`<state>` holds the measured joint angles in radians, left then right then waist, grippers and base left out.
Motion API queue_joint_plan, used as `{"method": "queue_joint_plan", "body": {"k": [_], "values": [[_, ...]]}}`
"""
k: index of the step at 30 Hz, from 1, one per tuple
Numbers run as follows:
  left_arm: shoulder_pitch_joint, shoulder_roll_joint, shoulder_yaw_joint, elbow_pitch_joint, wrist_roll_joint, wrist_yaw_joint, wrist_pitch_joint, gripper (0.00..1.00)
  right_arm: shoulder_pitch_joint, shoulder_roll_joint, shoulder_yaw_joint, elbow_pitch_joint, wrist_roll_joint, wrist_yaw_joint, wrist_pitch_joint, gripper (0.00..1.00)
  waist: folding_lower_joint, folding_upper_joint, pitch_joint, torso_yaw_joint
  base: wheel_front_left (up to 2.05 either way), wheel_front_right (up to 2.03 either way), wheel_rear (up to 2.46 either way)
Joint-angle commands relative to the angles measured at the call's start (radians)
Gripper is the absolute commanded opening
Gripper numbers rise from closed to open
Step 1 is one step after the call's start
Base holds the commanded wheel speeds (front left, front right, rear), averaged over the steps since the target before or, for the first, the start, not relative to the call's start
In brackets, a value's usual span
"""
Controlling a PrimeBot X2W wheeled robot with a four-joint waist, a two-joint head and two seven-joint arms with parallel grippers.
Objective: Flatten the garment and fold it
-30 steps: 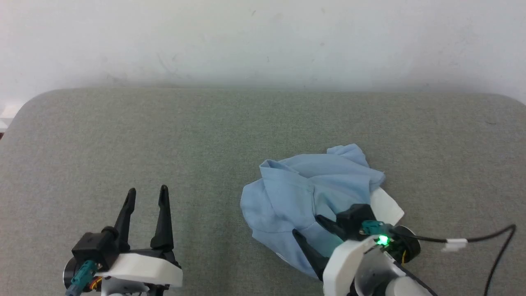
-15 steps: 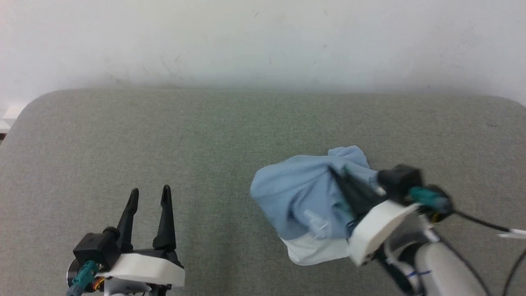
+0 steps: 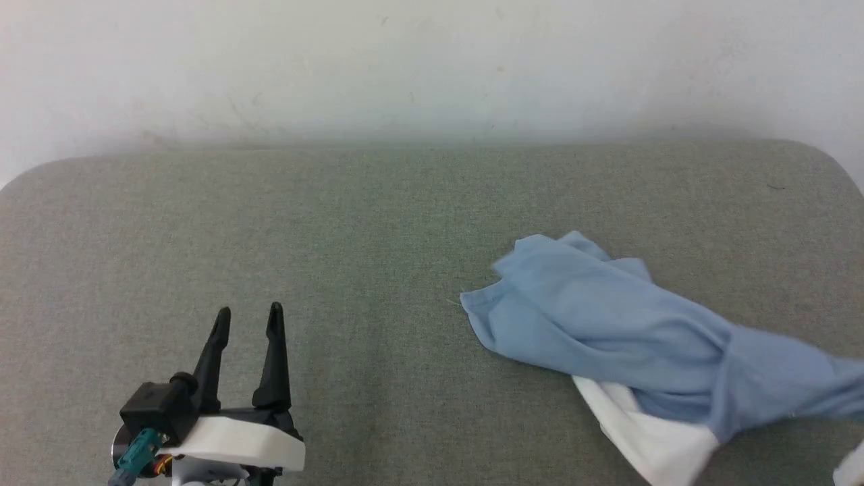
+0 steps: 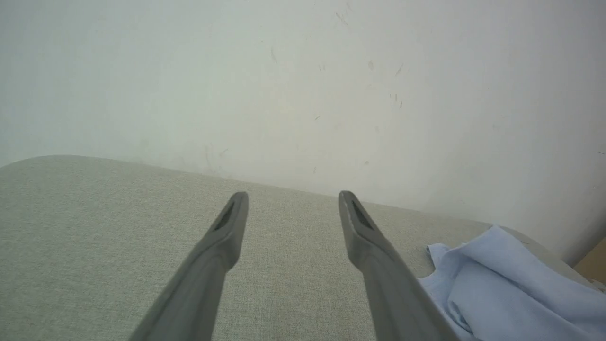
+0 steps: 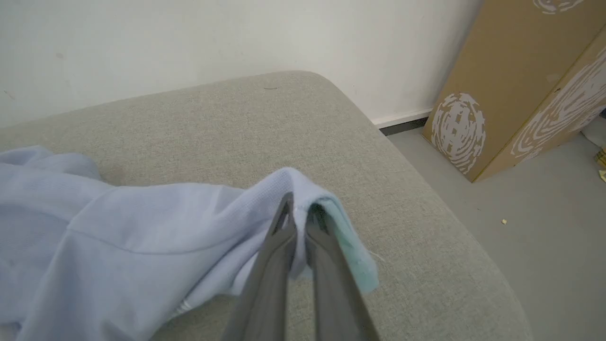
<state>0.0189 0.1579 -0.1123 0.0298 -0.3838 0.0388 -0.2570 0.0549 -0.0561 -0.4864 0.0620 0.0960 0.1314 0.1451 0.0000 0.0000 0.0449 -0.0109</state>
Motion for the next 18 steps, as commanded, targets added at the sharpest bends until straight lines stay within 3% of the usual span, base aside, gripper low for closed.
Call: {"method": "queue_joint_plan", "body": {"k": [1,2,4,5,12,18], "values": [[0.008,-0.005,0.005,0.004,0.006,-0.008,-0.005,1.00,0.010,0.005,-0.021,0.028,0.000,-0.001,-0.018,0.00,0.0000,0.0000,0.003,-0.003,0.00,0.00,0.00],[0.008,-0.006,0.006,0.007,0.007,-0.011,-0.005,1.00,0.013,0.005,-0.036,0.058,0.007,-0.001,-0.028,0.00,0.0000,0.0000,0.003,-0.005,0.00,0.00,0.00],[0.009,-0.007,0.006,0.012,0.010,-0.015,-0.005,1.00,0.015,0.005,-0.039,0.118,0.011,-0.001,-0.044,0.55,0.0000,0.0000,0.002,-0.007,0.00,0.00,0.00],[0.009,-0.008,0.007,0.015,0.011,-0.016,-0.005,1.00,0.008,0.006,-0.038,0.136,0.019,-0.001,-0.066,1.00,0.0000,0.0000,0.000,-0.008,0.00,0.00,0.00],[0.023,-0.011,0.008,0.028,0.019,-0.021,-0.005,1.00,-0.039,0.006,-0.060,0.131,-0.017,-0.001,-0.258,1.00,0.0000,0.0000,-0.028,-0.013,0.00,0.00,0.00],[0.043,-0.010,0.004,0.041,0.020,-0.021,-0.005,1.00,-0.029,0.006,0.090,0.043,-0.035,-0.001,-0.281,1.00,0.0000,0.0000,-0.057,-0.009,0.00,0.00,0.00]]}}
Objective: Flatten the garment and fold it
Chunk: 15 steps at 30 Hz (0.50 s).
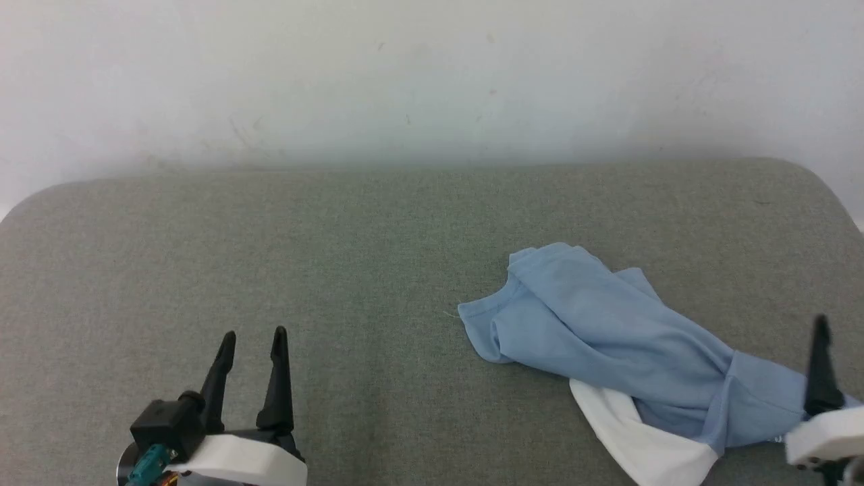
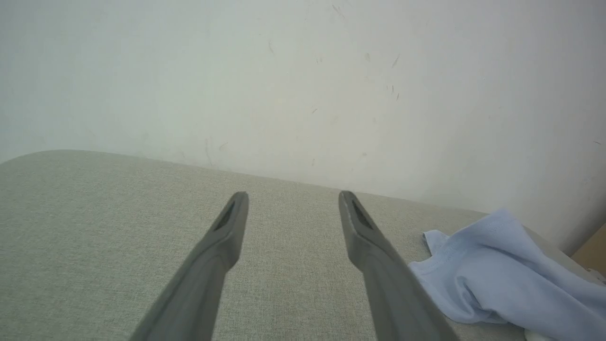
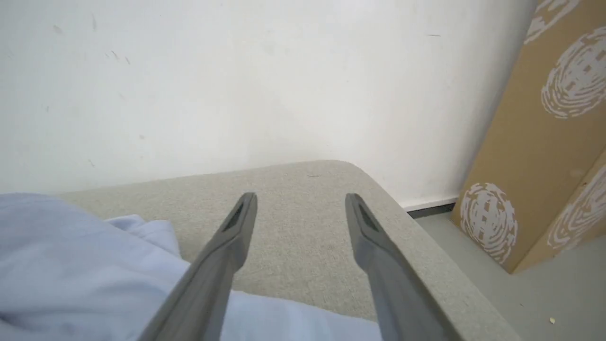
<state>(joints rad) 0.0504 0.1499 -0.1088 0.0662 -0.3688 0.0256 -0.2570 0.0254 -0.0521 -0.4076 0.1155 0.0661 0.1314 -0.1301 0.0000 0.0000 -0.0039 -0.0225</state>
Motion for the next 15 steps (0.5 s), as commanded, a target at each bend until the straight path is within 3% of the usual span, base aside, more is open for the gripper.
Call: {"method": "queue_joint_plan", "body": {"k": [1,9,15], "values": [[0.014,-0.002,-0.001,0.006,0.004,-0.007,-0.005,1.00,0.007,0.002,0.046,-0.029,-0.005,-0.001,-0.005,1.00,0.0000,0.0000,-0.013,0.004,0.00,0.00,0.00],[0.018,0.002,-0.004,0.014,-0.001,-0.001,0.000,1.00,0.069,0.002,0.319,-0.150,-0.002,-0.001,0.050,1.00,0.0000,0.0000,-0.015,0.011,0.00,0.00,0.00],[0.000,0.015,-0.013,0.031,0.006,0.000,0.019,1.00,0.103,0.002,0.417,-0.219,-0.005,-0.001,0.076,1.00,0.0000,0.0000,-0.004,0.007,0.00,0.00,0.00]]}}
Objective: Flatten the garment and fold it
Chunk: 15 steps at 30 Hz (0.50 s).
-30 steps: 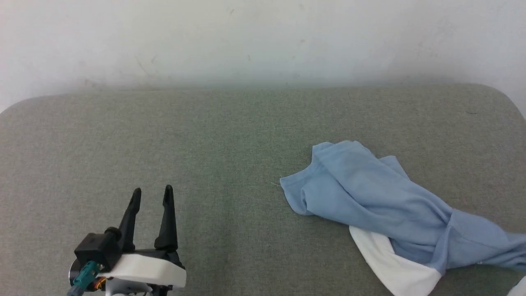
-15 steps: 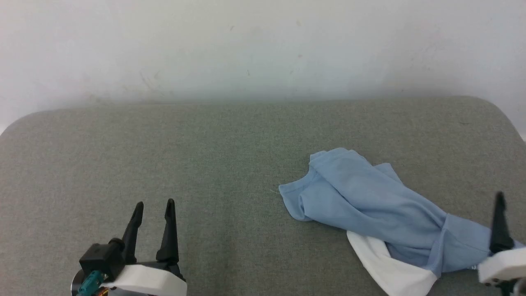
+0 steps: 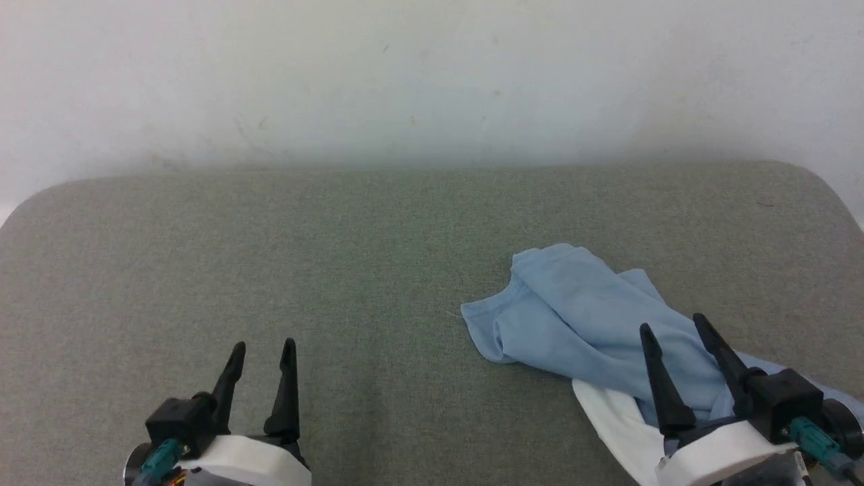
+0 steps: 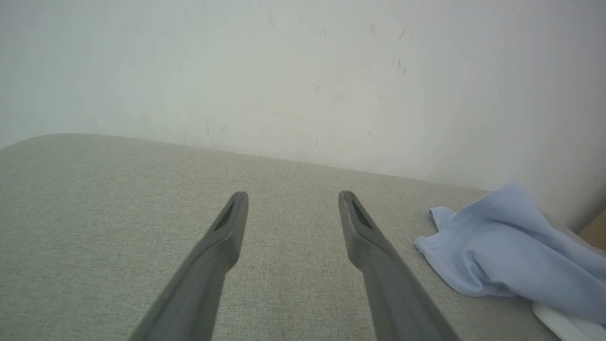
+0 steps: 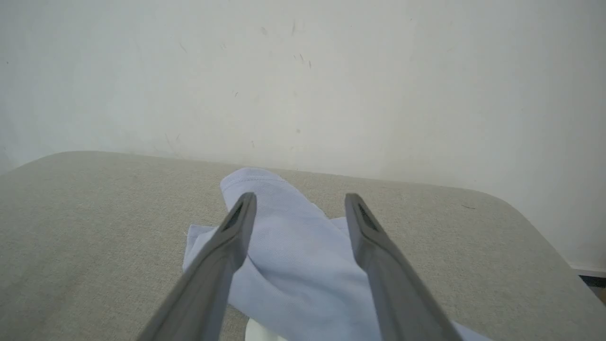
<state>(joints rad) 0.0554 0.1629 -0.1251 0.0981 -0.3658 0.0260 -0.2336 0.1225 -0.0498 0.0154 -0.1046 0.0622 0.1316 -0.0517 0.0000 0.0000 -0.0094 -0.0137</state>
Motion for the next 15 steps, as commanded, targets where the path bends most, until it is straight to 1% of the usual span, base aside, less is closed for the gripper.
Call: {"method": "queue_joint_plan", "body": {"k": [1,4,6,11,15], "values": [[-0.017,0.007,-0.006,0.006,0.008,-0.006,0.007,1.00,0.013,-0.001,0.005,-0.011,-0.002,-0.001,0.004,1.00,0.0000,0.0000,0.007,-0.006,0.00,0.00,0.00],[-0.073,0.014,-0.043,0.033,0.022,-0.029,0.049,1.00,0.028,-0.001,0.036,-0.045,-0.002,-0.001,0.016,1.00,0.0000,0.0000,0.024,-0.023,0.00,0.00,0.00],[-0.126,0.010,-0.076,0.058,0.023,-0.054,0.085,1.00,0.032,-0.001,0.051,-0.061,-0.001,-0.001,0.024,1.00,0.0000,0.0000,0.038,-0.040,0.00,0.00,0.00],[-0.280,-0.018,-0.161,0.142,0.007,-0.111,0.213,1.00,0.028,-0.001,0.064,-0.084,0.004,-0.001,0.035,1.00,0.0000,0.0000,0.076,-0.095,0.00,0.00,0.00],[-0.401,-0.038,-0.233,0.229,-0.008,-0.138,0.317,1.00,0.015,-0.001,0.061,-0.086,0.013,-0.001,0.029,1.00,0.0000,0.0000,0.111,-0.137,0.00,0.00,0.00]]}}
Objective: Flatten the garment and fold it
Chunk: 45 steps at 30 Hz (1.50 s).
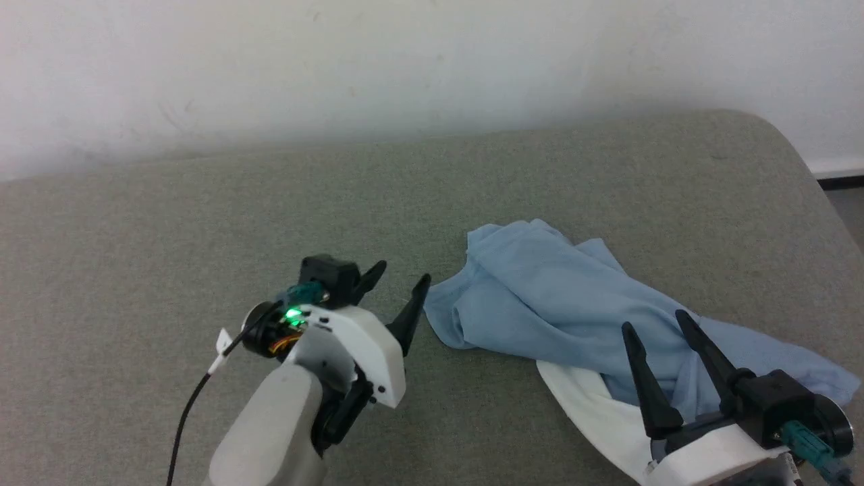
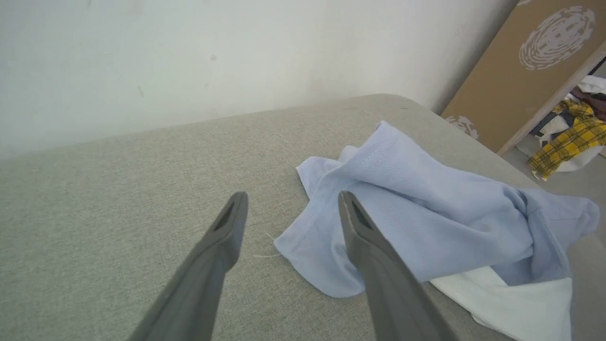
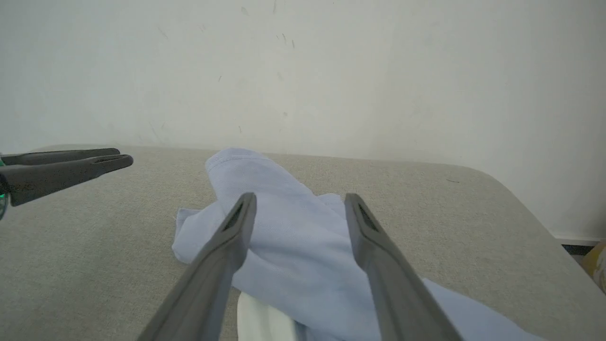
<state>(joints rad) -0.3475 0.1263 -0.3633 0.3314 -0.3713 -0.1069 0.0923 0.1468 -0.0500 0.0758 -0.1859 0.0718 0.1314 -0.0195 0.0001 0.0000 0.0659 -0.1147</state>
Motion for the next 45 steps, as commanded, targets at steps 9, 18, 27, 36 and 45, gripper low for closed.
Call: {"method": "queue_joint_plan", "body": {"k": [9,18,27,36,45], "values": [[-0.179,-0.004,-0.175,0.214,-0.065,-0.023,0.201,1.00,-0.033,0.000,0.010,0.017,0.009,-0.001,-0.017,1.00,-0.0001,0.0000,0.104,-0.100,0.00,0.00,0.00],[-0.249,0.074,-0.463,0.300,-0.182,-0.024,0.405,1.00,-0.049,0.000,0.013,0.034,0.034,-0.001,-0.032,1.00,-0.0001,0.0000,0.119,-0.113,0.00,0.00,0.00],[-0.320,0.172,-0.524,0.225,-0.246,-0.024,0.195,0.00,-0.050,0.000,-0.002,0.037,0.046,-0.001,-0.038,1.00,-0.0001,0.0000,0.090,-0.077,0.00,0.00,0.00],[-0.172,0.342,-0.368,0.021,-0.298,0.124,0.027,0.00,-0.019,0.000,-0.030,0.019,0.050,-0.001,-0.025,1.00,-0.0001,0.0000,0.037,0.004,0.00,0.00,0.00],[0.283,0.505,-0.155,-0.200,-0.473,0.423,-0.031,0.00,0.009,0.000,-0.037,0.006,0.057,-0.001,-0.014,1.00,-0.0001,0.0000,-0.006,0.107,0.00,0.00,0.00]]}}
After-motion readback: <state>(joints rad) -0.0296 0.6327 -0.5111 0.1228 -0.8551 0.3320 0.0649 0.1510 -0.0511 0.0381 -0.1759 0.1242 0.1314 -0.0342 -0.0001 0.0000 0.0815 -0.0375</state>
